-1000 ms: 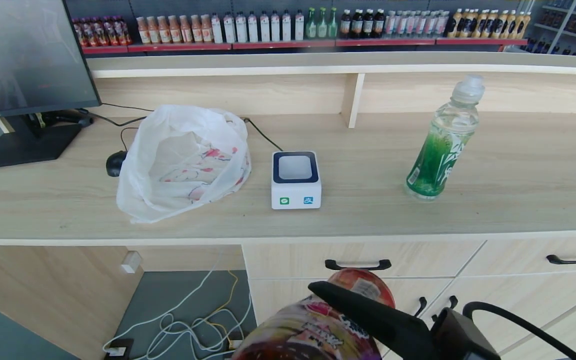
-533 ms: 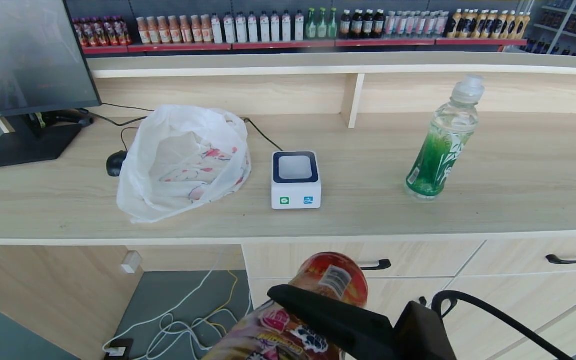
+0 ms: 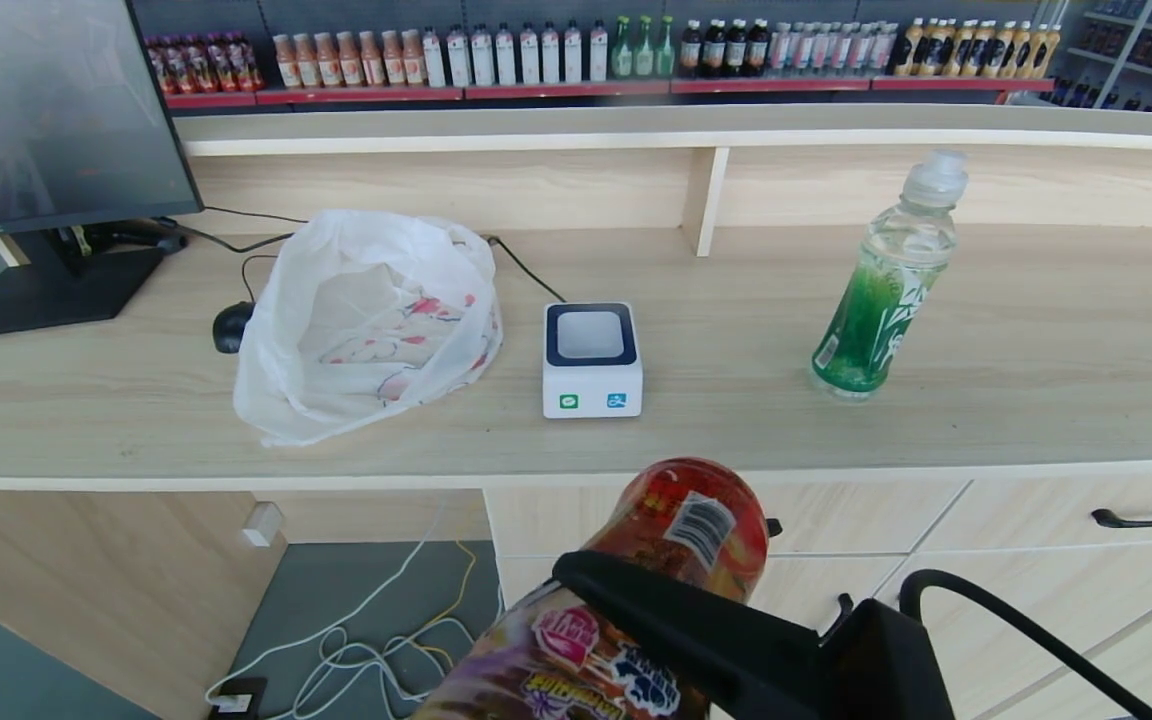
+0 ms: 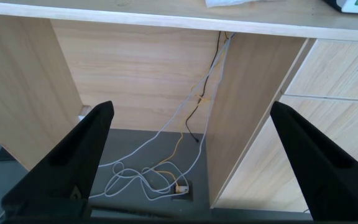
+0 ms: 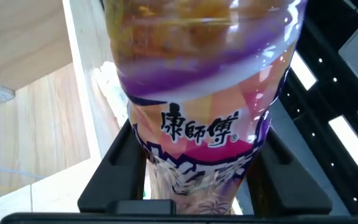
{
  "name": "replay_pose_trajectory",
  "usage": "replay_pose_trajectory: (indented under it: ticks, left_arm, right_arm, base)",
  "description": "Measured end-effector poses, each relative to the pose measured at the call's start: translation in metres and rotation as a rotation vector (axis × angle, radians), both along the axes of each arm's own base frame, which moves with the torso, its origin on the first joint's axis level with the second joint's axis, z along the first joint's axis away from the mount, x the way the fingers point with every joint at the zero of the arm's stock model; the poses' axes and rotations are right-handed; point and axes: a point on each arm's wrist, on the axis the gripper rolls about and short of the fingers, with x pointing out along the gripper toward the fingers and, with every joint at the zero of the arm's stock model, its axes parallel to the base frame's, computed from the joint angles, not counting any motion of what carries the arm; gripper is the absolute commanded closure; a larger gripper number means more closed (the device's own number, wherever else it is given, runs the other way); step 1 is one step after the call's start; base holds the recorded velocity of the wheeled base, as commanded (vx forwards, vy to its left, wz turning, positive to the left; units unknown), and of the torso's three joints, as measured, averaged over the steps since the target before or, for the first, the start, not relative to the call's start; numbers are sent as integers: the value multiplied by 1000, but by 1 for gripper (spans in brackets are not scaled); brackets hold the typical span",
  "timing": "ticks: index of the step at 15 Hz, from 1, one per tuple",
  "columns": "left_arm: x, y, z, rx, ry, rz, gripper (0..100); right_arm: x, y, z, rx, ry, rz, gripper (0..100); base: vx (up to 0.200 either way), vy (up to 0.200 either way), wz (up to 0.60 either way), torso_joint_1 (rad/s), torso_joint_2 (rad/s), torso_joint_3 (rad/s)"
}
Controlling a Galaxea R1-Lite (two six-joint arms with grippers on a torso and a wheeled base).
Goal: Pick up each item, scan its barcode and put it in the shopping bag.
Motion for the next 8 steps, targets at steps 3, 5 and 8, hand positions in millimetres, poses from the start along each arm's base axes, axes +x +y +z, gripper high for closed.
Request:
replay_pose_trajectory:
  ticks: [3, 5, 8]
  left_arm:
    - [0, 0, 0, 0, 0, 0, 0]
    - [0, 0, 0, 0, 0, 0, 0]
    - [0, 0, 0, 1, 0, 0, 0]
  right_arm:
    - [2, -2, -2, 1, 22, -66, 100]
    - [1, -4, -5, -10, 35, -96, 100]
    - [1, -7, -7, -17, 39, -101, 100]
  base:
    - [0, 0, 0, 0, 0, 0]
    - [0, 0, 0, 0, 0, 0]
    - [0, 0, 0, 0, 0, 0]
